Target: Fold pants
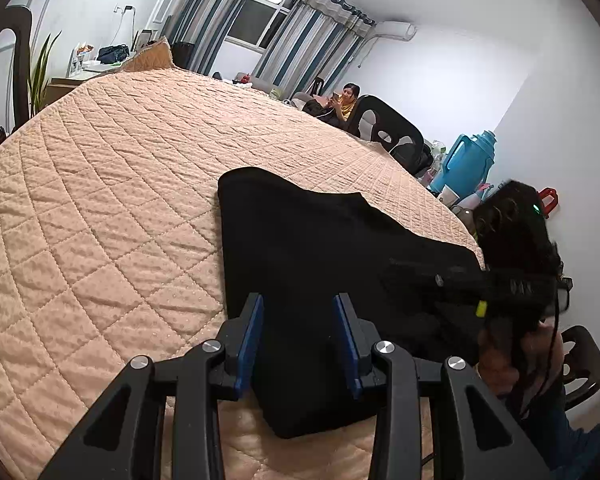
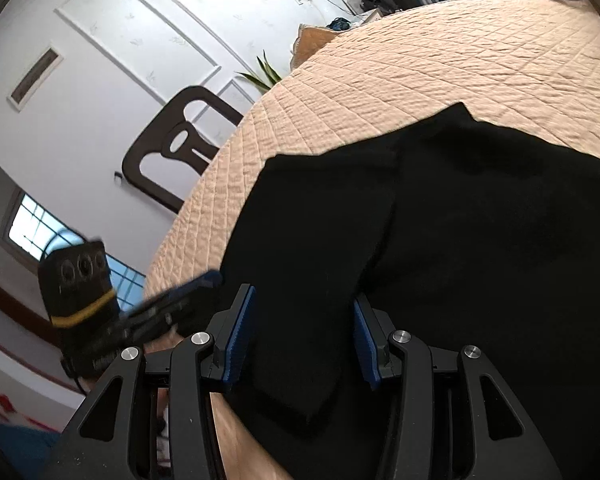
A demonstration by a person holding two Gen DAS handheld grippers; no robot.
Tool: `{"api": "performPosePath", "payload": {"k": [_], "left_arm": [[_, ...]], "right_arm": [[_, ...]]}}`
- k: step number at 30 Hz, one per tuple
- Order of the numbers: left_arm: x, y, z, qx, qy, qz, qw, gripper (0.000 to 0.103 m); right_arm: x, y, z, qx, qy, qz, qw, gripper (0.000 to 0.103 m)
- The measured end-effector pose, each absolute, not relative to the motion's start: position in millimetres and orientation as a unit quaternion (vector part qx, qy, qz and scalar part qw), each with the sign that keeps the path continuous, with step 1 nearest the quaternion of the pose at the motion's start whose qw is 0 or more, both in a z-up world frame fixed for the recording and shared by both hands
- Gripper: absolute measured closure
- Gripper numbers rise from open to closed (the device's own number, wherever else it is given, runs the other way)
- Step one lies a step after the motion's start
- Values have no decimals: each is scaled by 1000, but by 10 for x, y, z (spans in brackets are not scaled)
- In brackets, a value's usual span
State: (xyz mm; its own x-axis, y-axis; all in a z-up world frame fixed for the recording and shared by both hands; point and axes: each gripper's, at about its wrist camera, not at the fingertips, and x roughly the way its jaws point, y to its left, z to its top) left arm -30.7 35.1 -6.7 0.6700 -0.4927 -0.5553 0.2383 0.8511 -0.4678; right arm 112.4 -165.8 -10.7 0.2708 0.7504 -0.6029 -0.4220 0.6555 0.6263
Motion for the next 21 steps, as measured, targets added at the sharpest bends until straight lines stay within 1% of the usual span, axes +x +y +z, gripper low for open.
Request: {"api": "performPosePath", "payload": {"k": [2,3,4,5,6,11,15,17,21], "left_arm": [[-303,357,-70,-182,350,-205,896,64],[-304,356,-67,-183,350,-205,896,64],[-305,355,-68,-182,350,-205,896,64],[-305,356,-68,-182,350,-204,896,64],[-313,378,-60,-181,351,-203,896,64],[-350,361,18,-173,348,-200,899,64],[-359,315,50,-169,347,-207,899,64],[-351,269,41,-169,349,-210,897,64],[-335,199,42,-164,353,-215,896,64]], "right_arm": [[1165,-1628,-116,186,473,379,773,56],[1166,-1594,-109,185,470,378,776,63],[1164,-1573,-110,181,470,377,778,71],[1162,-1549,-117,176,471,375,779,91],[1157,-1543,-116,174,471,372,781,99],[1074,-1754,82,189,433,369,801,100],[906,-2110,245,191,402,349,825,100],[898,-2281,172,201,407,330,828,100],[930,-2573,-187,228,443,289,817,100]]}}
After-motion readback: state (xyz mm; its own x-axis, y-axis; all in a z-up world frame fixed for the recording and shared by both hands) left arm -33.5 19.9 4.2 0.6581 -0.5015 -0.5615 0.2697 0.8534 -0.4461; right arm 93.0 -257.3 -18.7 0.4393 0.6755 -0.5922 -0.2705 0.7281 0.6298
